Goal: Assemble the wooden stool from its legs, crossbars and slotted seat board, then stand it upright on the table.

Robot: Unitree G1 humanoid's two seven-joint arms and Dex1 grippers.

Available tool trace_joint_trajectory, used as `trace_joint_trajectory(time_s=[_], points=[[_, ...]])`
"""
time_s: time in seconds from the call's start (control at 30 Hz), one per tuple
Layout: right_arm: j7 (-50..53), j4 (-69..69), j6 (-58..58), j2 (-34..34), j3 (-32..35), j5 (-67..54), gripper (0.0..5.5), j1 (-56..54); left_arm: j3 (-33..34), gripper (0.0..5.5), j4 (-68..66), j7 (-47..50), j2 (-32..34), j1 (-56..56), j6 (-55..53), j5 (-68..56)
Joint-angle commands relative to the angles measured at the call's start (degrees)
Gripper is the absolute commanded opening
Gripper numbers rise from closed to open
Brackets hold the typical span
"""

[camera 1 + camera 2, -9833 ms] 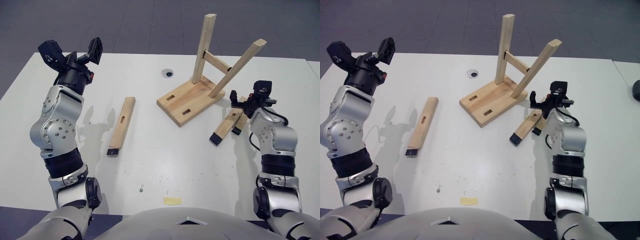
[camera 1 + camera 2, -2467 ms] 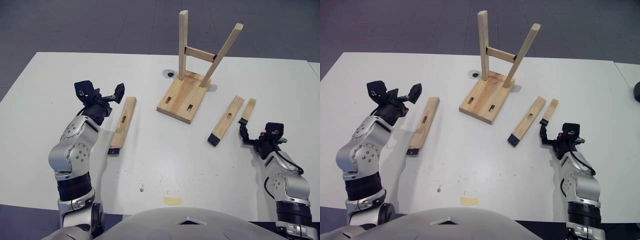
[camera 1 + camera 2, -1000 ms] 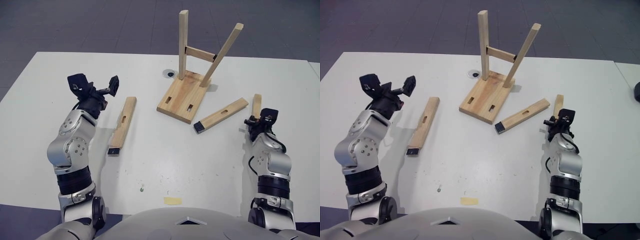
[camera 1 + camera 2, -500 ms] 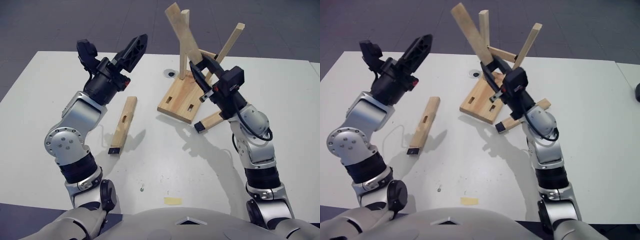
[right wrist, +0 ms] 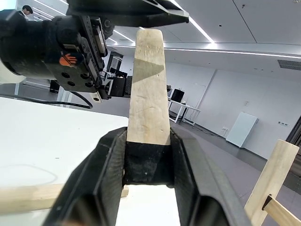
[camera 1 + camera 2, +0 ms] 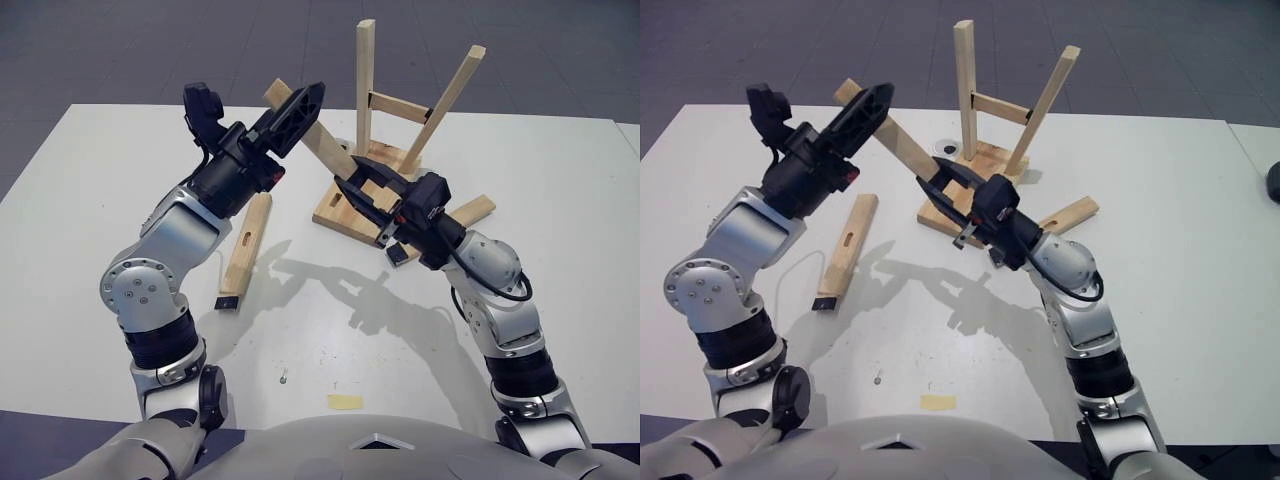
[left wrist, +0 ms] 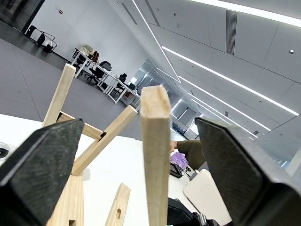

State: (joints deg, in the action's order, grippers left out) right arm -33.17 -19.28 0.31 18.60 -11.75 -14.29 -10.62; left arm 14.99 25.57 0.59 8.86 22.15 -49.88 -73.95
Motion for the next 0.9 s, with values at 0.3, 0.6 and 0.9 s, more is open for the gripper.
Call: trace_joint_trajectory(time_s=[0.3,0.6,0.9], points=[[0.25,0.24,1.34,-2.11,-1.06,0.95,1.31,0.26,-1.93,2.09,0.01,1.42,1.77,-0.93,3.26,0.07],[1.14,-0.41,5.8,-3.96,-0.15,-2.08,1.31,0.4,-3.69,0.5,1.01,0.41,2.01,-1.24,5.02,0.46],[0.96,0.21,8.65,-2.58,0.17,-1.31,1.98,1.13,0.76,0.42,3.15,2.25,9.24,-0.73,7.61,8.36]])
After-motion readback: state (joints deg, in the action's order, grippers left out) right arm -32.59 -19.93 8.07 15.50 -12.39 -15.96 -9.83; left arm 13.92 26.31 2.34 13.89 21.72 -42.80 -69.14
